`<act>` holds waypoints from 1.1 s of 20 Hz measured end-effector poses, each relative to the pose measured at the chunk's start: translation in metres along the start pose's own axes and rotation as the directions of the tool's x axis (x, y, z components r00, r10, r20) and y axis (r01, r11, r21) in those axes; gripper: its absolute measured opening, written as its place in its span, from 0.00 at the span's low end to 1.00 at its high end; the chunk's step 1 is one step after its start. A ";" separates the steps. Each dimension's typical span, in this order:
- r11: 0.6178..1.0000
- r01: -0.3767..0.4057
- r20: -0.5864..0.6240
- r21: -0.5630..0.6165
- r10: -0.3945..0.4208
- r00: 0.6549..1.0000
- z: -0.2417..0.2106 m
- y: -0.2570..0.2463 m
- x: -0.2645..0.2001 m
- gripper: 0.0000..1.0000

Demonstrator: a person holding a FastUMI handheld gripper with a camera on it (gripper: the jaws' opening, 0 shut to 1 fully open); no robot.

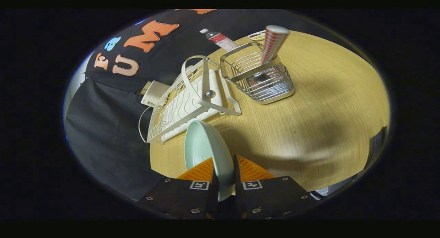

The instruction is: Take the plate from the dish rack, then take the spoon from the basket and place it into the plate.

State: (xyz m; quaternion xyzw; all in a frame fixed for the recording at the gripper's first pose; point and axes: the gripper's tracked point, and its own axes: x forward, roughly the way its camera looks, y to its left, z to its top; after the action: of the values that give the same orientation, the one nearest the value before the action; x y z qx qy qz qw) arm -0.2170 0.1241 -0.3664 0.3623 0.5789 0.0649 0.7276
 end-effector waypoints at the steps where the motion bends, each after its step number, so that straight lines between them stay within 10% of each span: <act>1: 1.000 -0.013 0.009 0.012 0.013 1.000 0.002 0.003 -0.001 0.22; 9: 0.996 0.033 0.225 -0.082 -0.014 0.974 0.049 -0.009 -0.031 0.43; 22: 0.878 0.392 0.625 -0.276 -0.146 0.767 0.152 -0.027 -0.077 0.50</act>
State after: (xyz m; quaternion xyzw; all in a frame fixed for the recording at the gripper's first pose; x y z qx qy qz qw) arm -0.1156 -0.0038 -0.3117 0.1229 0.3477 -0.0431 0.9285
